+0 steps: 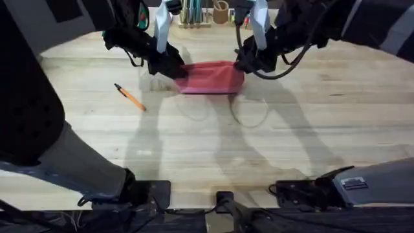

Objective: Unzip the bag, pick up the pens from the table one at a time and place them inside, then zip the bag closed.

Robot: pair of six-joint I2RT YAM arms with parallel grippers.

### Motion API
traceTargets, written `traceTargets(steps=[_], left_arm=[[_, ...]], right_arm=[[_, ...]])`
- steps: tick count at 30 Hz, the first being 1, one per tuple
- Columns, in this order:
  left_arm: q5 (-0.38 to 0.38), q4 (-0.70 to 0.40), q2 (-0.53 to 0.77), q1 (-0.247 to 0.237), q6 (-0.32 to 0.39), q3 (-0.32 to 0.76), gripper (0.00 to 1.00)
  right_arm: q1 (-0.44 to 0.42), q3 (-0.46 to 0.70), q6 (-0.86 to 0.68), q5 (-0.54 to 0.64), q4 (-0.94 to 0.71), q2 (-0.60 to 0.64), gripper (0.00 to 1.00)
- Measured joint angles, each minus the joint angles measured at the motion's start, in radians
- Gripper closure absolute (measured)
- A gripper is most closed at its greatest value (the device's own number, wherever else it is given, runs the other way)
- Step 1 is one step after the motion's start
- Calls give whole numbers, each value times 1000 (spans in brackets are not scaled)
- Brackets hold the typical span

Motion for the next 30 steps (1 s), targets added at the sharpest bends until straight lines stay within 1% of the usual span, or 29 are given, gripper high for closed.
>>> traceTargets(steps=[9, 13, 18, 30], left_arm=[[-3, 0, 0, 0, 0, 0, 958], [-2, 3, 0, -1, 0, 0, 958], [-2, 3, 0, -1, 0, 0, 959], [-10, 2, 0, 2, 0, 0, 959]], right_arm=[[6, 0, 14, 5, 9, 0, 970], [8, 0, 33, 39, 5, 0, 971], [8, 7, 45, 42, 7, 0, 970], [50, 8, 60, 62, 88, 0, 970]])
